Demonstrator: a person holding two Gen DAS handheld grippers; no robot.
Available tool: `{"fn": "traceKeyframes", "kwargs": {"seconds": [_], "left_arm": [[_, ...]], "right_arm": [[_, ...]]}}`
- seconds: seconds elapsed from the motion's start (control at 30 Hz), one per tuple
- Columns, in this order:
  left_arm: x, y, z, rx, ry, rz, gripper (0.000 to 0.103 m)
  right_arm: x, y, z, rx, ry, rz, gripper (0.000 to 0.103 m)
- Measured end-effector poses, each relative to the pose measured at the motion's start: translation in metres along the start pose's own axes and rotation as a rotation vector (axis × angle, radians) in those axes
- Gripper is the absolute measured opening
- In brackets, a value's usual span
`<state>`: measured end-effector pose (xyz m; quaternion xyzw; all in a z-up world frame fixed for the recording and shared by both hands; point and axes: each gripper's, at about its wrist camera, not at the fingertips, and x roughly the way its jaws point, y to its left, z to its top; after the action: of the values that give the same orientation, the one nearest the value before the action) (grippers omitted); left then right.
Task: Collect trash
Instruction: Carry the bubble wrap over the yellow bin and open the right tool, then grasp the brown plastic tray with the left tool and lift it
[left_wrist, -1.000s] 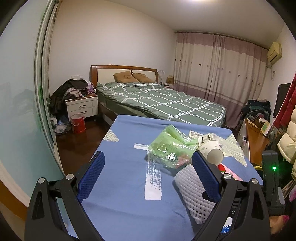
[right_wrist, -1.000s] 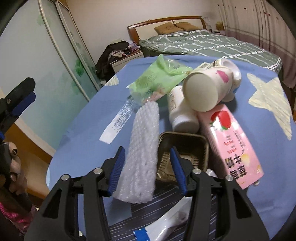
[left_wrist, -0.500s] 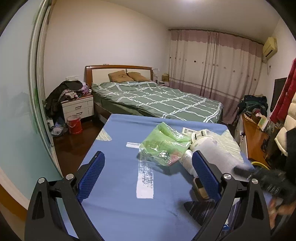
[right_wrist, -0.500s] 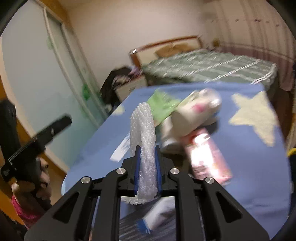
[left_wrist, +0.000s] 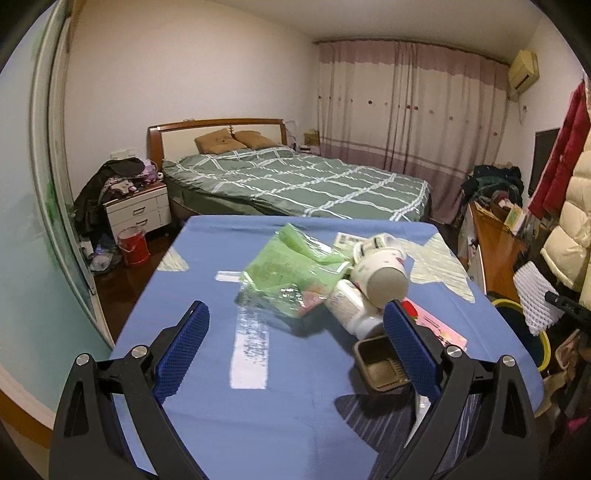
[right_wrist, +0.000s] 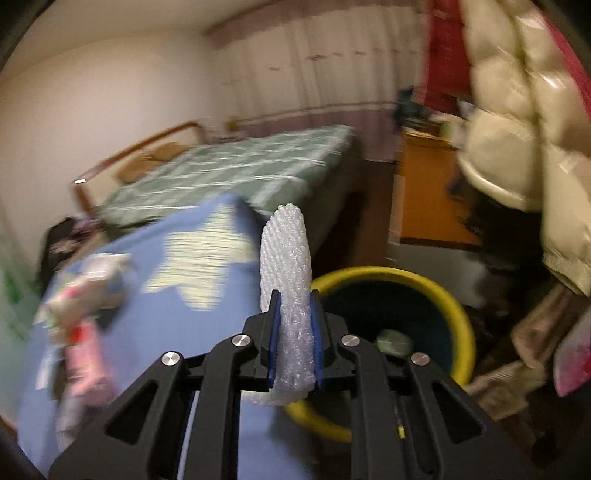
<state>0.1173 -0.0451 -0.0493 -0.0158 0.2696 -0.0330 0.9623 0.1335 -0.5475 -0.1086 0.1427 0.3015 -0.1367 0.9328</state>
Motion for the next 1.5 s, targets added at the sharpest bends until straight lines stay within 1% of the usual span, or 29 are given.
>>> {"fn": "traceKeyframes", "kwargs": {"seconds": [0.1,0.2,0.27,0.43,0.57,0.7,0.83,0.93,1.03,1.13,1.23,1.33,1.43,1.5], "left_arm": [[0.008,-0.014,-0.001,0.024,0.018,-0.017,0.094],[0.016,-0.030,-0.003,0.050,0.037,-0.034,0.094],[0.020,-0.039,-0.005,0.067,0.052,-0.042,0.094],[0.026,-0.058,-0.008,0.102,0.071,-0.067,0.094],[0.032,-0.063,-0.013,0.121,0.088,-0.073,0.094],[0.047,-0.067,-0.023,0.141,0.131,-0.070,0.094],[0.080,-0.073,-0.032,0.141,0.216,-0.070,0.094],[0.107,-0.074,-0.033,0.095,0.275,-0.079,0.094],[0.126,-0.078,-0.037,0.072,0.324,-0.078,0.094],[0.128,-0.084,-0.040,0.083,0.329,-0.089,0.094],[0.130,-0.091,-0.041,0.100,0.327,-0.083,0.094],[0.136,-0.096,-0.043,0.115,0.347,-0.067,0.094],[0.140,-0.094,-0.046,0.118,0.367,-0.060,0.094],[0.141,-0.092,-0.045,0.121,0.366,-0.049,0.094]], "right_arm": [[0.024,-0.027,-0.006,0.031,0.043,-0.072,0.016],[0.045,-0.040,-0.014,0.038,0.076,-0.121,0.016],[0.054,-0.047,-0.019,0.038,0.097,-0.160,0.023],[0.059,-0.061,-0.028,0.076,0.098,-0.197,0.043],[0.055,-0.067,-0.027,0.088,0.088,-0.183,0.044],[0.048,-0.063,-0.027,0.087,0.082,-0.158,0.044],[0.047,-0.055,-0.025,0.075,0.085,-0.145,0.044],[0.048,-0.049,-0.025,0.065,0.094,-0.128,0.044],[0.047,-0.044,-0.025,0.058,0.096,-0.118,0.044],[0.048,-0.042,-0.024,0.055,0.097,-0.111,0.044],[0.049,-0.042,-0.023,0.056,0.099,-0.105,0.044],[0.052,-0.042,-0.025,0.057,0.109,-0.099,0.044],[0.053,-0.042,-0.027,0.058,0.118,-0.092,0.044],[0.054,-0.043,-0.027,0.060,0.123,-0.091,0.044]]}}
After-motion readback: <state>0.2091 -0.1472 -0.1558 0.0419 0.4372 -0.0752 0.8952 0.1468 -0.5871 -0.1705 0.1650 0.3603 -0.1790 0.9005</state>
